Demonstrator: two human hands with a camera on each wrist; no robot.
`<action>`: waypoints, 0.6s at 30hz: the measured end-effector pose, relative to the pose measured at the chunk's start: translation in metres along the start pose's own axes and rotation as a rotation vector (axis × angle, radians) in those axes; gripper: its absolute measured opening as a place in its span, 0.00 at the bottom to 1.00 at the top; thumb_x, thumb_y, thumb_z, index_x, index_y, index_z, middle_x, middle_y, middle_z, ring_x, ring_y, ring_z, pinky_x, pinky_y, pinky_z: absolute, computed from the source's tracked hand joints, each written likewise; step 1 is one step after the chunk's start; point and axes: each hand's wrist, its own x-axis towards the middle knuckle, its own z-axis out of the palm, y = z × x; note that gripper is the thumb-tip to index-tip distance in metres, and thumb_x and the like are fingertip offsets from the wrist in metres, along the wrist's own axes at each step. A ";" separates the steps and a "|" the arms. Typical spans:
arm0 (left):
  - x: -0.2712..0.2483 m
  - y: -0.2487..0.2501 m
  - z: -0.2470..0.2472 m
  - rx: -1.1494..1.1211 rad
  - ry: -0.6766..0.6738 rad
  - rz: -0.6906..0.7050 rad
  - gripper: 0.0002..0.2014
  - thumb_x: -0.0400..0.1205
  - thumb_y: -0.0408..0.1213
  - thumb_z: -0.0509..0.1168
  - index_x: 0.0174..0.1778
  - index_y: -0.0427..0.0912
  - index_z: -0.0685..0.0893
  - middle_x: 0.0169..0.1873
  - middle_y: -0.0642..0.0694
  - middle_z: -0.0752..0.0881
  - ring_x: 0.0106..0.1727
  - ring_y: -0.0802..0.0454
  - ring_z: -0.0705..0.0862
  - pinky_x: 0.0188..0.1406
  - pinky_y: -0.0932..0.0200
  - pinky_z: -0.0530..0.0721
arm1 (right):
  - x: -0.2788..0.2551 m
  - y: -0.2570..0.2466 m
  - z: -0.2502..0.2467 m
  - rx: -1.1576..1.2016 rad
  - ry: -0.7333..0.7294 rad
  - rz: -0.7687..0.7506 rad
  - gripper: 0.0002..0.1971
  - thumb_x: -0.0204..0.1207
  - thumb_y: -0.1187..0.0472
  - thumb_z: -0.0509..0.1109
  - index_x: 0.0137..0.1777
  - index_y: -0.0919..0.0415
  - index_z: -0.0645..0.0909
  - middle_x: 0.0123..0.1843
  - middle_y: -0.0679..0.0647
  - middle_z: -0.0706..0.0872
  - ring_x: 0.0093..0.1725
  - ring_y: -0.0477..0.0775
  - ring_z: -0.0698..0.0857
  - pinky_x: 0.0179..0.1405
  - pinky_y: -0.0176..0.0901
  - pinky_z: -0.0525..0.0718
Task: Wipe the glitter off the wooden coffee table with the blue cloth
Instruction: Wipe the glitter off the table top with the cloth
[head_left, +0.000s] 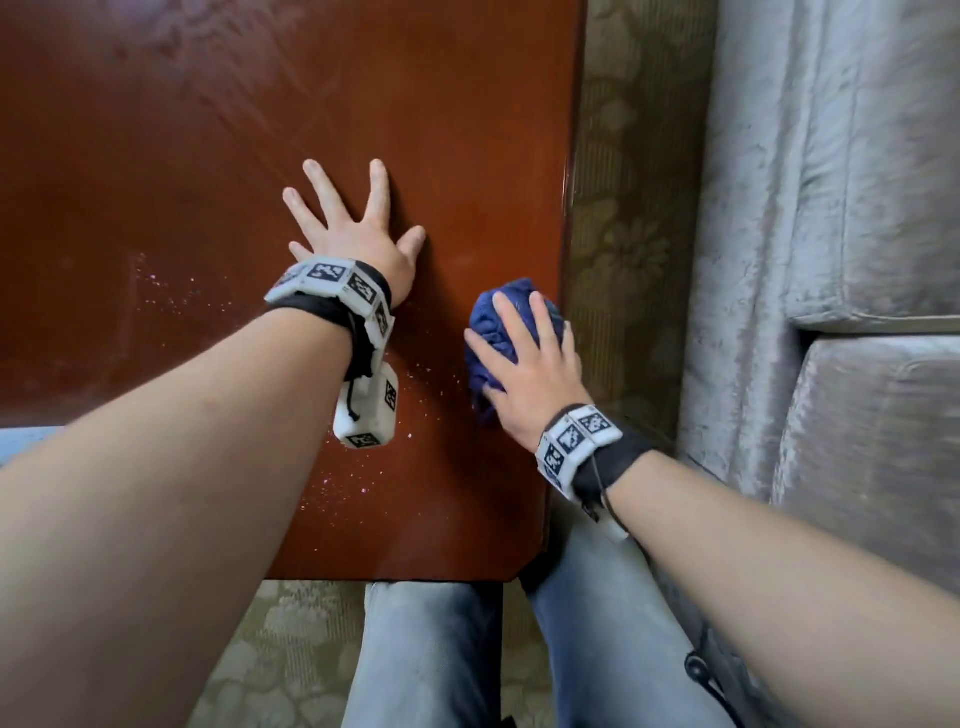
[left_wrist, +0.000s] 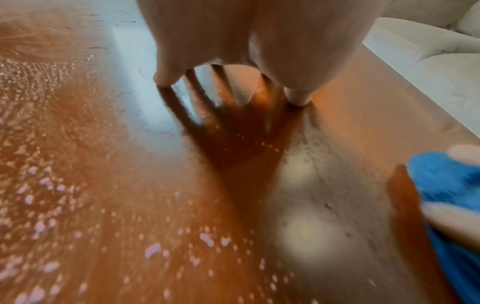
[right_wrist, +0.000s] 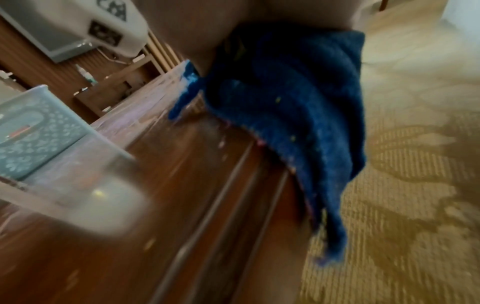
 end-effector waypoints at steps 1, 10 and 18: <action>-0.003 0.001 0.002 0.001 -0.004 0.003 0.35 0.83 0.61 0.56 0.83 0.67 0.44 0.83 0.43 0.32 0.83 0.35 0.34 0.78 0.30 0.51 | 0.006 0.003 -0.004 0.011 -0.002 -0.007 0.33 0.74 0.49 0.69 0.78 0.43 0.64 0.85 0.55 0.53 0.82 0.69 0.48 0.73 0.75 0.56; -0.004 -0.003 0.007 -0.020 0.018 0.051 0.35 0.83 0.61 0.58 0.82 0.67 0.47 0.84 0.42 0.34 0.83 0.34 0.36 0.78 0.30 0.52 | 0.069 0.001 -0.033 0.044 0.081 0.199 0.32 0.80 0.50 0.61 0.81 0.40 0.53 0.85 0.50 0.41 0.82 0.64 0.38 0.75 0.73 0.48; -0.003 -0.006 0.003 -0.012 -0.001 0.093 0.36 0.83 0.61 0.58 0.83 0.64 0.46 0.83 0.37 0.34 0.82 0.30 0.36 0.75 0.25 0.52 | -0.072 -0.075 0.058 0.181 0.044 0.424 0.34 0.74 0.48 0.64 0.79 0.38 0.55 0.85 0.51 0.44 0.81 0.64 0.39 0.74 0.74 0.49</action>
